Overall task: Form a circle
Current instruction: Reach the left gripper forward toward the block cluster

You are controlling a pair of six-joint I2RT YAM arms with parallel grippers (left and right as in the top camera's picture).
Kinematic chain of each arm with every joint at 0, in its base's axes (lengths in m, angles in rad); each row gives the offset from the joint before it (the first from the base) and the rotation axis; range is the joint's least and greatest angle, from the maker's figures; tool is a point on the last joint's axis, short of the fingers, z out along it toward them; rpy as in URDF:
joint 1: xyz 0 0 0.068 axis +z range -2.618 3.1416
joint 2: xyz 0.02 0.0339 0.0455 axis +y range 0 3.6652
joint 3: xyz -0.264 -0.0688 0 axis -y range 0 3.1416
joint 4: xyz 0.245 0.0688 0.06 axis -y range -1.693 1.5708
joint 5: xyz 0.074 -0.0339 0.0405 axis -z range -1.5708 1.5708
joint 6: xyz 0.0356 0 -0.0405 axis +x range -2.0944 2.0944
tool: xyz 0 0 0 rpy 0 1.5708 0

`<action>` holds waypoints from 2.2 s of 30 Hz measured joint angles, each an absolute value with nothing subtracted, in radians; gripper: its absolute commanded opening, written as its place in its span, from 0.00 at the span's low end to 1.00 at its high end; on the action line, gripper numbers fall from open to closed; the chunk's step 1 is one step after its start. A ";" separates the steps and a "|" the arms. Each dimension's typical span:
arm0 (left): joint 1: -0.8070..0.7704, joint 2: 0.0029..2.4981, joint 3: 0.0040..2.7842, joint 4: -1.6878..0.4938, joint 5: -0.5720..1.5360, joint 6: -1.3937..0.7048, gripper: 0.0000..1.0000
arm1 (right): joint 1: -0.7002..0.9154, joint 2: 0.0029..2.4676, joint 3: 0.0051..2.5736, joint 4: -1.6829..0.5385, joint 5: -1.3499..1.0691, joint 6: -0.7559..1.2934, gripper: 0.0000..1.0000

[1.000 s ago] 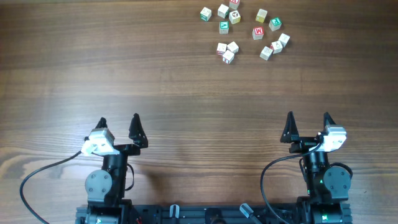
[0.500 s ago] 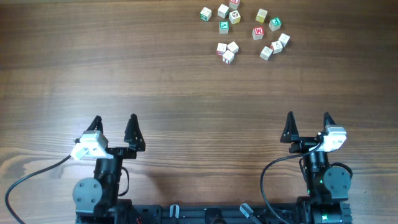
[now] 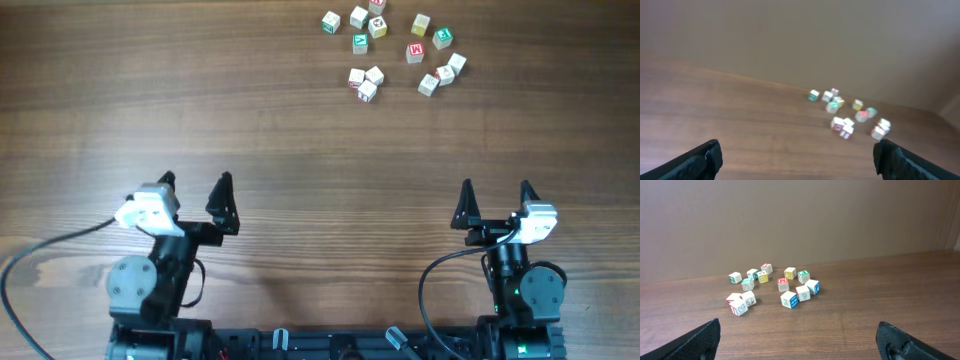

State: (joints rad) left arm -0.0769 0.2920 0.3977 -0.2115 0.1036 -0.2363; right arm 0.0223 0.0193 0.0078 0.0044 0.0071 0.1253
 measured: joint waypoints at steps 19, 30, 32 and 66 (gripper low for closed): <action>-0.077 0.802 1.074 -0.766 0.334 -0.229 1.00 | 0.023 0.019 0.008 0.004 0.007 0.126 1.00; -0.078 1.133 1.396 -0.847 0.371 -0.229 0.96 | 0.022 0.019 0.008 0.004 0.007 0.126 1.00; -0.078 1.264 1.522 -0.888 0.373 -0.229 0.96 | 0.022 0.019 0.008 0.004 0.007 0.126 1.00; -0.398 2.294 1.980 -0.514 0.139 -0.668 0.99 | 0.023 0.019 0.008 0.004 0.007 0.125 1.00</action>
